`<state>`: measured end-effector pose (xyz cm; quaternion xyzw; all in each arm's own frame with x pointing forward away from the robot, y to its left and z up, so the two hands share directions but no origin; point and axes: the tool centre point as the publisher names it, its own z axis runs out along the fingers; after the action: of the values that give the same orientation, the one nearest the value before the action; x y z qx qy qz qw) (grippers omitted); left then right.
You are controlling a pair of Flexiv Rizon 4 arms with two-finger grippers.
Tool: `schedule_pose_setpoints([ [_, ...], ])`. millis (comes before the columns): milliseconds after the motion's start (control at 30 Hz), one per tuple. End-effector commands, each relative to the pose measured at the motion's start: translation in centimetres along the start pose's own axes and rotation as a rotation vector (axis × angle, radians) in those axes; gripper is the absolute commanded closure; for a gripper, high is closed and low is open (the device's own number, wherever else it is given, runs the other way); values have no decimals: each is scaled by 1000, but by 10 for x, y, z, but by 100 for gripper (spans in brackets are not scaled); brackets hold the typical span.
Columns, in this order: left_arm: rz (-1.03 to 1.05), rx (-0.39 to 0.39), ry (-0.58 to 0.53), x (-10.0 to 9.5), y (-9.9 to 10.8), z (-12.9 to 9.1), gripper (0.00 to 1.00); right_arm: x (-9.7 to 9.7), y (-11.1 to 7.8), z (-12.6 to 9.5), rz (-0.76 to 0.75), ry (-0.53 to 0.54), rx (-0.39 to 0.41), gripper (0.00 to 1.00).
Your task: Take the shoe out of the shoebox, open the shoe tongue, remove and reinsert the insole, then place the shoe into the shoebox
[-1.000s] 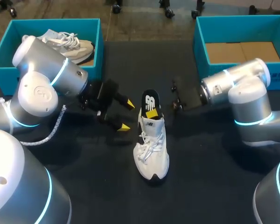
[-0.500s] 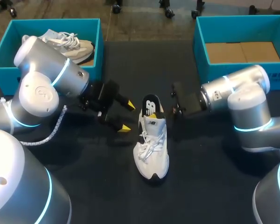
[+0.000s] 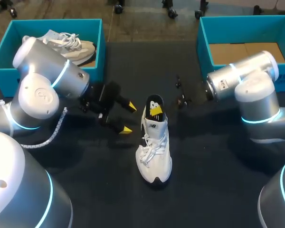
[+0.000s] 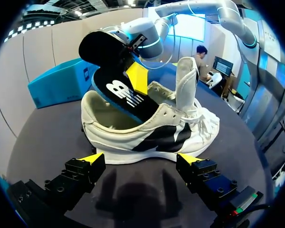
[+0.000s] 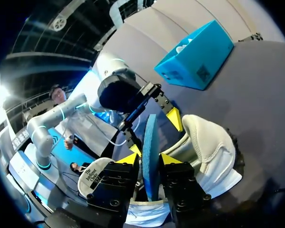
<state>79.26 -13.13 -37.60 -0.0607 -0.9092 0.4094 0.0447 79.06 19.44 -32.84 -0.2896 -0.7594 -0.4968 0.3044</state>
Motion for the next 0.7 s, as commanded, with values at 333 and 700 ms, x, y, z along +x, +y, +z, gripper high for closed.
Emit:
schedule_pose_setpoints([
  [333,-5,1,-5,1,2,0,0,-9,-4,3,46,28,29,100],
  [700,-5,-3,1,2,4,1,0,-2,-32,18,121,56,14,100],
])
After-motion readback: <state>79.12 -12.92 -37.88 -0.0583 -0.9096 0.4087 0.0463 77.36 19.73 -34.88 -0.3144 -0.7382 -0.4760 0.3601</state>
